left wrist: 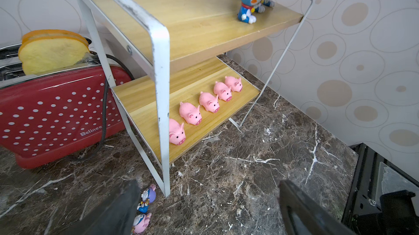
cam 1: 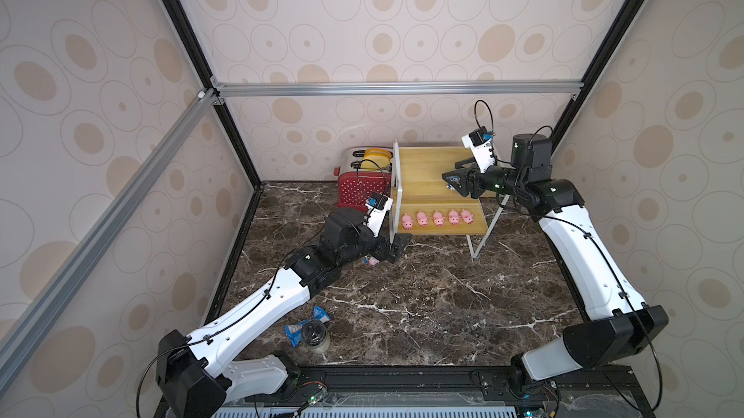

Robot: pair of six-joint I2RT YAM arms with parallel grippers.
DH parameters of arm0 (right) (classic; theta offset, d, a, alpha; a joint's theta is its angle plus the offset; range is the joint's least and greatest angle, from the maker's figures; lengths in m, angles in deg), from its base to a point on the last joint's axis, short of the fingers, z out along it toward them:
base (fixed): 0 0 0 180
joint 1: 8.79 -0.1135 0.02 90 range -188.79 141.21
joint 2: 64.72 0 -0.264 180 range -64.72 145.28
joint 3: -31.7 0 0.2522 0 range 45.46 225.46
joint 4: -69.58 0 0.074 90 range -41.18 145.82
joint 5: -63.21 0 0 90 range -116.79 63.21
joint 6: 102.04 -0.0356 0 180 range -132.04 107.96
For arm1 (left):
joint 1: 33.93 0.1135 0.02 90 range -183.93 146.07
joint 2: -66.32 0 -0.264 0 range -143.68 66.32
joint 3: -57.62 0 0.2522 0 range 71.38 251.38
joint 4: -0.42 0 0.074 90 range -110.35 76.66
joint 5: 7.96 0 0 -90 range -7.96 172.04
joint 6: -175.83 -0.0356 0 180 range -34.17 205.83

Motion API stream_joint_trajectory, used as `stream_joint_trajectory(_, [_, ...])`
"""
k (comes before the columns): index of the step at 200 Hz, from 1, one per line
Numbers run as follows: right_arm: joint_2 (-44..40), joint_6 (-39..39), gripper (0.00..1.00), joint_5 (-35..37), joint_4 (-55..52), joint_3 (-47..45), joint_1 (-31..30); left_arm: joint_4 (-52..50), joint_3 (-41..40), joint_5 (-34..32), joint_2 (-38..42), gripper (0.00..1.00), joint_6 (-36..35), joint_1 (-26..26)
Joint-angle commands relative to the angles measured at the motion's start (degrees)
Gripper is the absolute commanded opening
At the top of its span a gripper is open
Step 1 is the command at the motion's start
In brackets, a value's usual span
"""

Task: Organize plastic toys on shelves
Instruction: Place the plastic toy on the shelf, then adjust the plastic toy at the center of the board.

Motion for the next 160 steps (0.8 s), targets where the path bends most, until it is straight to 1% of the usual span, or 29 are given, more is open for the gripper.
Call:
stream_joint_trajectory(1, [-3.06,-0.63,0.59,-1.16,0.45,3.45,-0.22,-0.01,-0.76,0.41,1.83,0.98,2.34,2.41])
stream_joint_trajectory(15, [-4.54,0.08,0.6,-0.5,0.06,4.69,-0.22,-1.17,-2.14,0.23,1.92,0.95,3.2,4.96])
stream_joint_trajectory(34, [-8.07,1.28,0.66,-0.19,0.56,3.79,-0.22,-2.43,-5.44,-1.55,1.67,0.9,3.1,8.59])
stream_joint_trajectory(57, [-14.98,0.85,0.71,-0.15,4.68,-5.57,-0.22,-2.49,-10.59,-4.38,-0.32,0.8,1.53,11.56])
stream_joint_trajectory(71, [-19.56,-0.23,0.74,-0.2,7.71,-13.29,-0.22,-2.9,-11.78,-3.44,-3.29,0.69,3.05,13.93])
stream_joint_trajectory(77, [-21.29,-0.65,0.74,0.1,8.57,-16.24,-0.22,-2.77,-11.87,-2.34,-4.85,0.66,4.36,15.08])
stream_joint_trajectory(92, [-24.99,-1.92,0.75,0.4,9.49,-22.17,-0.22,-2.53,-10.39,1.37,-9.54,0.63,8.12,17.47])
stream_joint_trajectory(110, [-27.97,-4.19,0.76,0.27,9.58,-28.9,-0.22,-4.88,-5.32,5.83,-17.41,0.64,12.02,18.89])
stream_joint_trajectory(123, [-29.56,-5.5,0.77,-0.16,9.48,-32.86,-0.22,-7.25,-1.86,5.32,-22.64,0.63,14.96,19.03])
stream_joint_trajectory(139, [-31.42,-7.09,0.8,-0.5,9.85,-37.7,-0.31,-6.16,-0.85,3.96,-26.95,0.64,18.16,19.02])
stream_joint_trajectory(160, [-33.2,-5.6,0.84,-0.22,6.92,-42.11,-0.56,-5.64,1.73,3.49,-32.44,0.62,18.28,19.1])
